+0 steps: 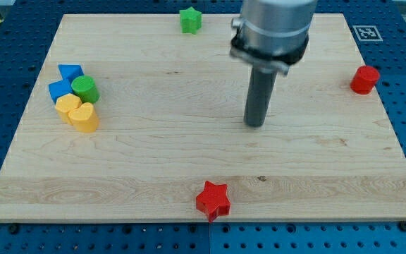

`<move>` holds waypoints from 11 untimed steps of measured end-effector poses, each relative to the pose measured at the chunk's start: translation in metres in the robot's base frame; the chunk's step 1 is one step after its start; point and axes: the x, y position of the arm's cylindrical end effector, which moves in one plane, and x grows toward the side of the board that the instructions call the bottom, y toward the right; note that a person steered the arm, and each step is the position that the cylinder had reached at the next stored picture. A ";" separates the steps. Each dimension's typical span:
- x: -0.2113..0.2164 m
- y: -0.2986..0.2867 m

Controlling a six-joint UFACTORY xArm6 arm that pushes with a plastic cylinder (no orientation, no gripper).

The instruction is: Push red circle towards center of the board

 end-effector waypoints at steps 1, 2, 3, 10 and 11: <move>-0.065 0.040; -0.128 0.096; -0.135 0.172; -0.088 0.073; -0.086 0.051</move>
